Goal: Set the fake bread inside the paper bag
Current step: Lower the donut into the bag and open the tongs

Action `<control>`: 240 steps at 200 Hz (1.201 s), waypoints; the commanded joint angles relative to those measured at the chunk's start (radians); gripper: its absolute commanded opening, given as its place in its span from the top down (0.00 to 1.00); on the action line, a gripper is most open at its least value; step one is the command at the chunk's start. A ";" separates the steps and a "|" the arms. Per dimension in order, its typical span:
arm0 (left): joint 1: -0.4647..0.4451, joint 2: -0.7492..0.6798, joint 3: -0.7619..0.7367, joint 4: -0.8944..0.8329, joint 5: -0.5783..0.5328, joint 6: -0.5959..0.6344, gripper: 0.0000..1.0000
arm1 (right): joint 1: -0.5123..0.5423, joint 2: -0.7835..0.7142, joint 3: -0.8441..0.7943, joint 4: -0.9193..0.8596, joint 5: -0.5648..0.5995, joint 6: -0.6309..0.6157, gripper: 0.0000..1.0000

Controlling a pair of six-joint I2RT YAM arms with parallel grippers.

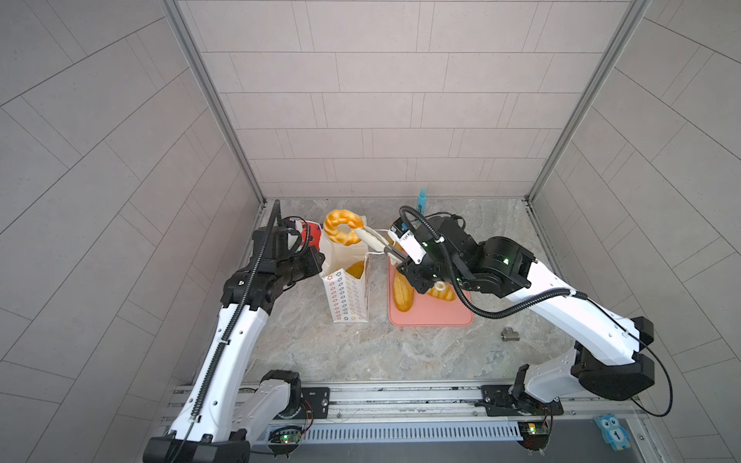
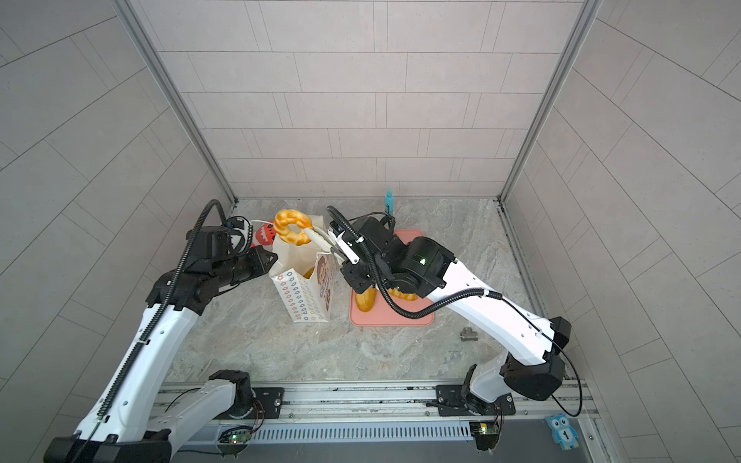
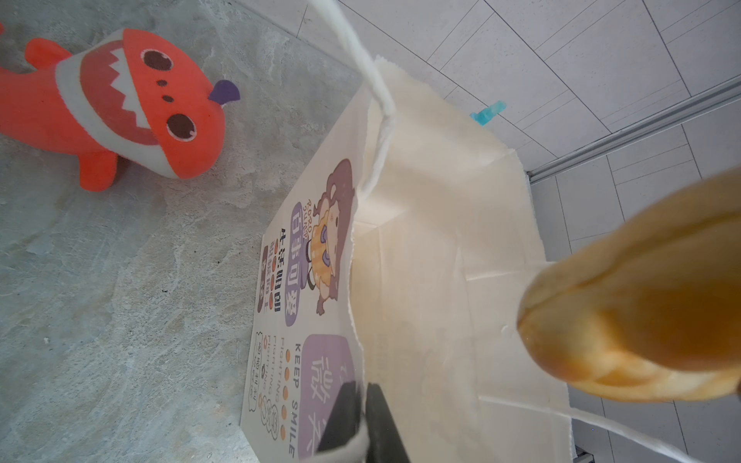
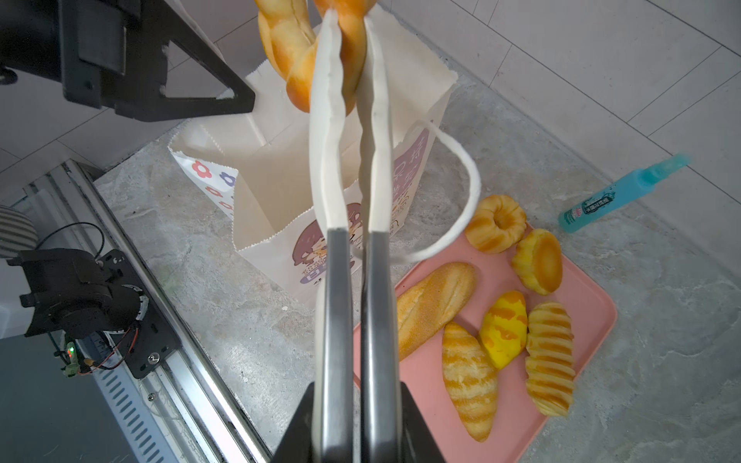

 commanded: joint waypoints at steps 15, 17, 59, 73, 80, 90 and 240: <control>0.004 -0.016 -0.001 0.009 0.000 -0.002 0.88 | 0.018 0.011 0.032 -0.017 0.075 -0.022 0.80; 0.004 -0.015 -0.002 0.010 0.000 -0.002 0.88 | 0.018 0.012 0.032 -0.017 0.076 -0.023 0.80; 0.004 -0.015 -0.001 0.008 0.000 -0.003 0.88 | 0.023 0.025 0.031 -0.033 0.109 -0.023 0.80; 0.004 -0.015 -0.002 0.008 0.000 -0.002 0.88 | 0.023 0.029 0.032 -0.037 0.114 -0.024 0.80; 0.004 -0.015 -0.001 0.008 0.000 -0.002 0.88 | 0.023 0.031 0.031 -0.038 0.115 -0.024 0.79; 0.005 -0.015 -0.001 0.008 0.001 -0.002 0.88 | 0.023 0.033 0.030 -0.039 0.114 -0.024 0.78; 0.004 -0.013 -0.005 0.008 0.001 0.001 0.88 | 0.023 0.038 0.031 -0.036 0.116 -0.018 0.62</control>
